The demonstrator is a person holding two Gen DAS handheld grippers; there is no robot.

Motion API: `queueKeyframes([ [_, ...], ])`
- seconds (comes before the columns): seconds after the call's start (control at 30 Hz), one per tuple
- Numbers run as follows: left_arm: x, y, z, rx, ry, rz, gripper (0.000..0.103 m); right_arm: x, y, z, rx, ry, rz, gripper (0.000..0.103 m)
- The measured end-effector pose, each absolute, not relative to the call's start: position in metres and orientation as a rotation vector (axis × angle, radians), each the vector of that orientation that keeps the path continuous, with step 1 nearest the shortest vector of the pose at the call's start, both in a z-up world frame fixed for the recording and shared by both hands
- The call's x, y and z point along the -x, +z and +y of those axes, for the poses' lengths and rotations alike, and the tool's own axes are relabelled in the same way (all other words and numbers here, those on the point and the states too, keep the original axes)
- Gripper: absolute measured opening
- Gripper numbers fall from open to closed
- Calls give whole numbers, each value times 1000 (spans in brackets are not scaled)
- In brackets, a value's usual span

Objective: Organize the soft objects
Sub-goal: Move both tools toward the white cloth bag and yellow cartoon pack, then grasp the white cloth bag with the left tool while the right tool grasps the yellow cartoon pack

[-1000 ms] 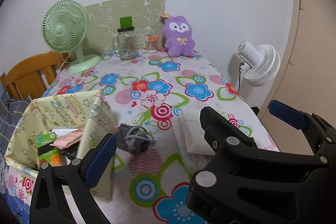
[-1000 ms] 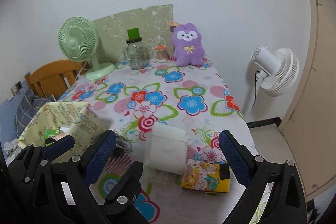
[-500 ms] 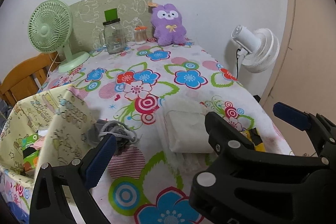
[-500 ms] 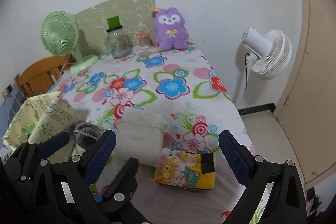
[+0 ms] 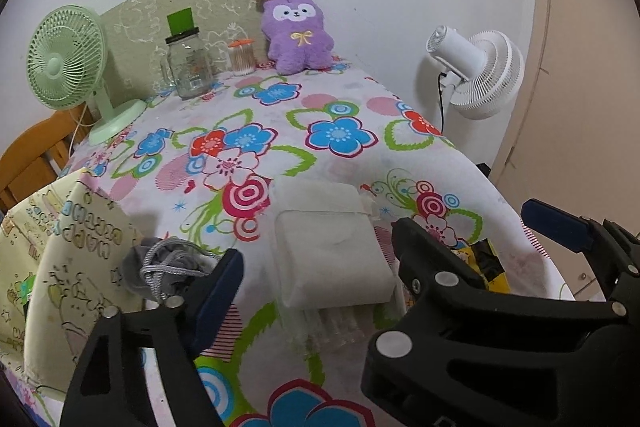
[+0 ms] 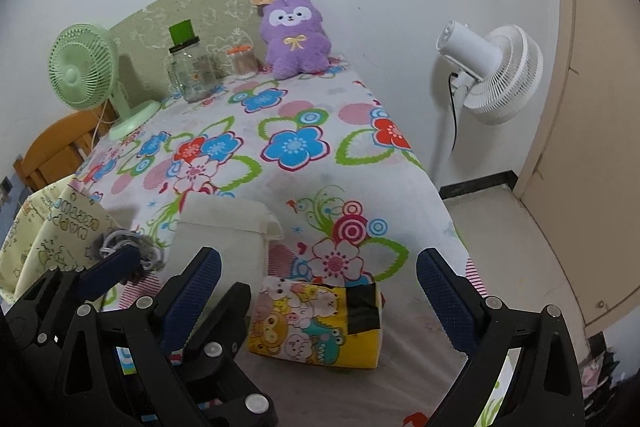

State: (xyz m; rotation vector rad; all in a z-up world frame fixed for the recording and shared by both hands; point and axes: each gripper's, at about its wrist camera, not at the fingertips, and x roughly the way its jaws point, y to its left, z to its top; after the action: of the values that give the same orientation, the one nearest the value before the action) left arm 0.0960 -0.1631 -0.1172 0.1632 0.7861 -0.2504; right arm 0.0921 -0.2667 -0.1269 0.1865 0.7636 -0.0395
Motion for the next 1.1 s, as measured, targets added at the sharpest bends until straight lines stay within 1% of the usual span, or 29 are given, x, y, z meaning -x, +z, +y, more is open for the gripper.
queueKeyframes([
  [0.07,-98,-120,-164,-165,-251,792,74,-93,-129,-268,-190,-42,769,100],
  [0.17,-101,-124,-165,-167,-248,806,61,-96,-134,-270,-196,-46,781,100],
  [0.2,-102,-126,-165,-166,-253,817,53,-97,-135,-271,-199,-46,787,100],
  [0.23,-103,-128,-165,-166,-260,827,50,-97,-137,-271,-201,-46,791,100],
  [0.27,-104,-128,-164,-167,-259,828,49,-98,-138,-271,-201,-45,795,100],
  [0.33,-103,-129,-164,-171,-256,821,41,-99,-140,-271,-206,-41,799,100],
  [0.43,-101,-127,-163,-181,-250,805,35,-100,-141,-270,-210,-40,796,100],
  [0.53,-100,-127,-162,-181,-253,807,32,-101,-140,-267,-208,-33,796,100],
  [0.63,-99,-126,-157,-178,-248,811,31,-101,-138,-262,-195,-25,792,100],
  [1.1,-95,-130,-144,-194,-189,833,30,-100,-150,-259,-219,-61,848,100],
])
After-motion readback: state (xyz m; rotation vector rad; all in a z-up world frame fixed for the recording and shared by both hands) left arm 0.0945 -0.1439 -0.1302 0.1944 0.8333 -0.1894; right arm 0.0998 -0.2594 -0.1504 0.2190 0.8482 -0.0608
